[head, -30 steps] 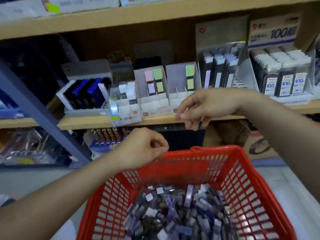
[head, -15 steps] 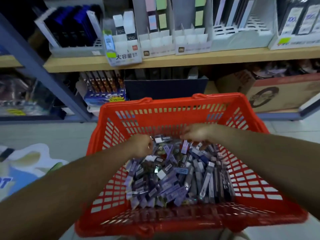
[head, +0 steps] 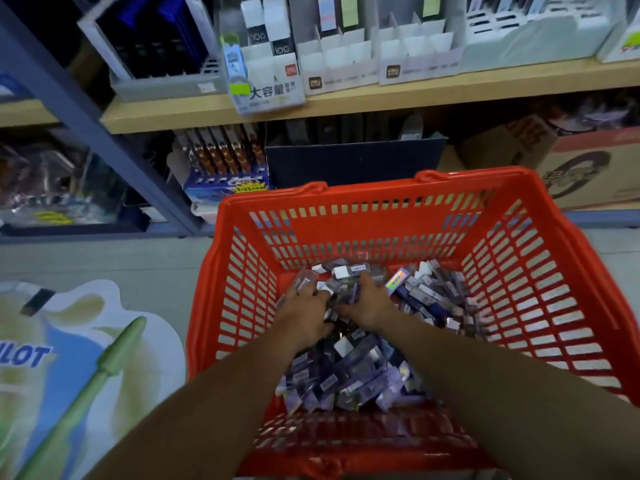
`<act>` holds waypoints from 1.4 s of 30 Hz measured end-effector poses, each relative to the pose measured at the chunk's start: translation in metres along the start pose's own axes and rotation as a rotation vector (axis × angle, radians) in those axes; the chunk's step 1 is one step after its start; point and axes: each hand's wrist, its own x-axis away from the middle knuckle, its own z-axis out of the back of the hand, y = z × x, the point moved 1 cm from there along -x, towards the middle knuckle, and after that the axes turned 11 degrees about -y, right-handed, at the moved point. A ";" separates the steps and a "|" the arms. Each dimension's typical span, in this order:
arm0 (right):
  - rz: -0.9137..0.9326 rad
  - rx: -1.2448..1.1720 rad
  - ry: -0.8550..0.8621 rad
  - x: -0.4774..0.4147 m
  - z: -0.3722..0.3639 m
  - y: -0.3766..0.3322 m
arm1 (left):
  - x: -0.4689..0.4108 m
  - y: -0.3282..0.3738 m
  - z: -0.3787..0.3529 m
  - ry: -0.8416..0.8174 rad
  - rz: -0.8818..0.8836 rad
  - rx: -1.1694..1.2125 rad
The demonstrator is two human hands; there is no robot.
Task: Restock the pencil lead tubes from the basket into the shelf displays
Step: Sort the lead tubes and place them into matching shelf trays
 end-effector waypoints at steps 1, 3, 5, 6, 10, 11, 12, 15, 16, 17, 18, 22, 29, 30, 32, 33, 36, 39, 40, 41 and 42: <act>-0.004 0.054 -0.010 -0.001 -0.002 0.001 | 0.001 0.000 0.000 -0.008 -0.010 0.017; -0.011 0.136 -0.046 0.000 -0.001 -0.002 | 0.002 0.002 0.003 0.000 -0.030 0.020; 0.006 0.070 -0.092 0.001 0.000 -0.007 | 0.004 0.004 0.004 0.001 -0.035 0.012; 0.023 0.037 -0.105 0.001 0.001 -0.009 | 0.005 0.004 0.006 0.002 -0.032 0.018; 0.012 0.018 -0.110 0.003 0.006 -0.006 | 0.011 0.004 0.015 0.038 -0.050 0.051; 0.008 -0.003 -0.106 0.004 0.007 -0.004 | 0.012 0.005 0.017 0.040 -0.056 0.050; 0.007 -0.033 -0.101 0.005 0.009 -0.001 | 0.014 0.004 0.018 0.042 -0.060 0.055; 0.004 -0.061 -0.077 0.006 0.016 0.005 | 0.019 0.005 0.023 0.053 -0.069 0.102; 0.005 -0.081 -0.070 0.006 0.018 0.006 | 0.021 0.005 0.026 0.056 -0.067 0.117; 0.009 -0.101 -0.066 0.007 0.021 0.007 | 0.023 0.005 0.030 0.056 -0.062 0.130; 0.008 -0.125 -0.061 0.006 0.024 0.008 | 0.024 0.005 0.033 0.051 -0.057 0.138; 0.007 -0.238 -0.010 0.009 0.038 0.008 | 0.026 0.003 0.044 -0.012 -0.077 0.166; 0.107 -0.415 0.096 0.020 0.068 0.000 | 0.027 -0.001 0.056 -0.223 -0.186 -0.170; 0.121 -0.425 0.109 0.022 0.071 -0.001 | 0.028 -0.001 0.059 -0.241 -0.193 -0.182; 0.148 -0.438 0.136 0.026 0.077 -0.003 | 0.031 -0.001 0.064 -0.224 -0.220 -0.153; 0.160 -0.437 0.151 0.028 0.082 -0.003 | 0.032 -0.002 0.069 -0.191 -0.225 -0.117; 0.158 -0.440 0.227 0.031 0.098 -0.001 | 0.036 -0.008 0.091 -0.041 -0.218 0.056; 0.189 -0.447 0.258 0.038 0.118 -0.004 | 0.038 -0.012 0.116 0.080 -0.205 0.451; 0.209 -0.445 0.256 0.040 0.125 -0.006 | 0.039 -0.010 0.122 0.068 -0.204 0.643; 0.230 -0.448 0.246 0.043 0.132 -0.008 | 0.041 -0.007 0.126 0.020 -0.202 0.827; 0.247 -0.458 0.231 0.047 0.138 -0.011 | 0.043 -0.004 0.127 -0.057 -0.192 0.970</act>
